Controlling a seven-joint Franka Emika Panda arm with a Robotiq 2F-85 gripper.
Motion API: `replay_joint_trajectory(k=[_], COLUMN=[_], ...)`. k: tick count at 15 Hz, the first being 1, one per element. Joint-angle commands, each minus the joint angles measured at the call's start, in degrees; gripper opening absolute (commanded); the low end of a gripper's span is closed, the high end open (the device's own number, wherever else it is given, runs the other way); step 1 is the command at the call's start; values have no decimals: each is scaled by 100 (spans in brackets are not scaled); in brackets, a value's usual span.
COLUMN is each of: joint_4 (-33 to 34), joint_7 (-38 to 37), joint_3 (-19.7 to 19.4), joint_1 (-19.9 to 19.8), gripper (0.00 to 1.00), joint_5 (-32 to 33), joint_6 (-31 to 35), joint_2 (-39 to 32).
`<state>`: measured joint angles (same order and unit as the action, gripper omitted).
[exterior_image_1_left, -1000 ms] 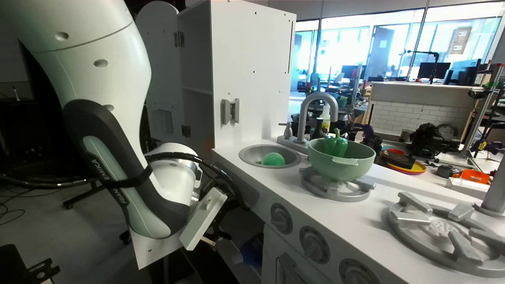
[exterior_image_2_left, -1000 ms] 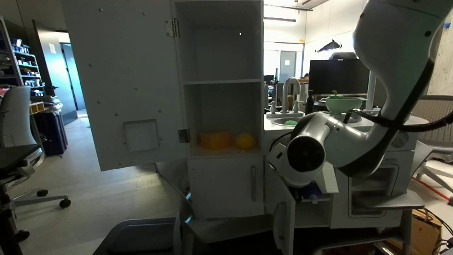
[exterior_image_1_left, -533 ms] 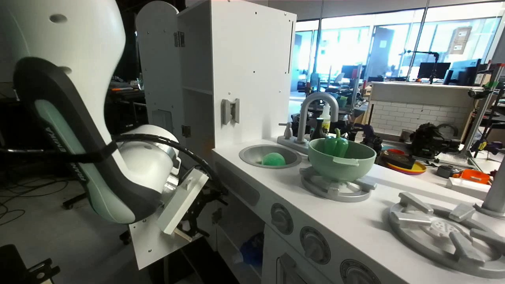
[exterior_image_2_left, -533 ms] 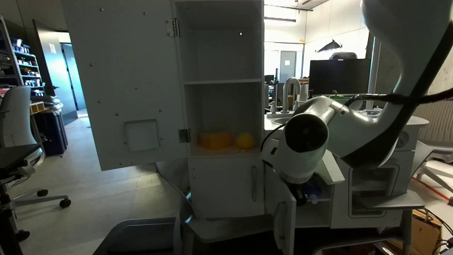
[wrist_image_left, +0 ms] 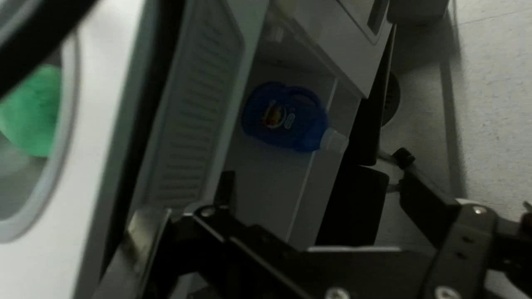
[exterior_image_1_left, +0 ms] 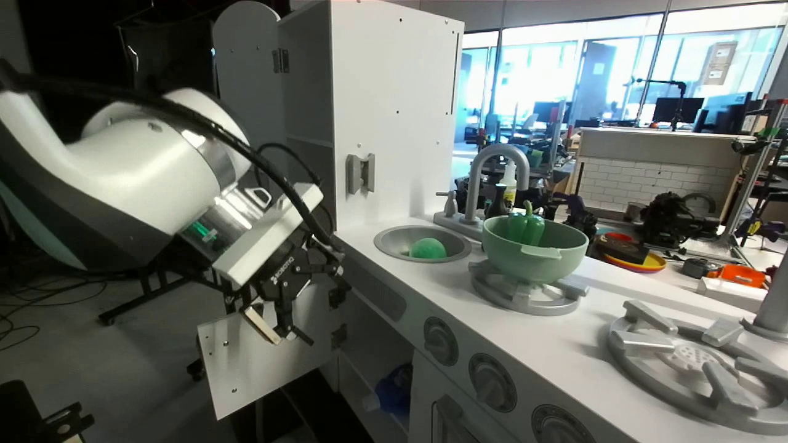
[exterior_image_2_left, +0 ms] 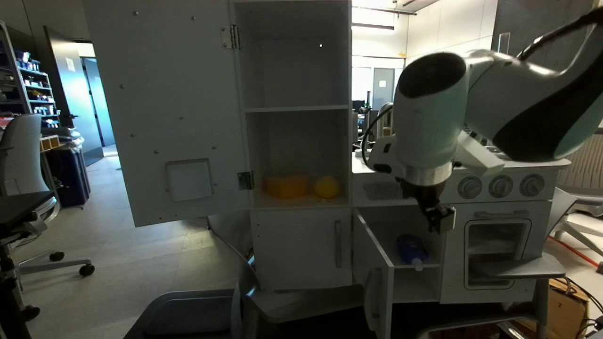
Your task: Put the blue bottle from the counter and green sponge from the sink inside the bottom cabinet, close the cabinet door
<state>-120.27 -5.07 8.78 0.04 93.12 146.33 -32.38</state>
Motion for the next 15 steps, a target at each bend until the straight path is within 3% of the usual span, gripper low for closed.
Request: replay_joint_trajectory(k=[1,2,3,5,7,8,12,15], joint_4=[-481,-437,-262,17,586,934,2423,3446], joint_7=[1236,1598,1963,2557,3077,3331,4154,4319], joint_3=[-32,-35,311,553,719,331,8,-286], joint_1=[-233,-293,-527,-775,-810,-413,-357,-230], gripper=[100,100,100,100,100,100,100,100], joint_5=[-1359,-1825,-2363,-3323,-4303,-4787,-5956,-6267], joint_6=[191,197,-48,-202,-590,-729,-1638,-2271], joint_2=[1119,1312,1394,1602,1622,1597,1282,747])
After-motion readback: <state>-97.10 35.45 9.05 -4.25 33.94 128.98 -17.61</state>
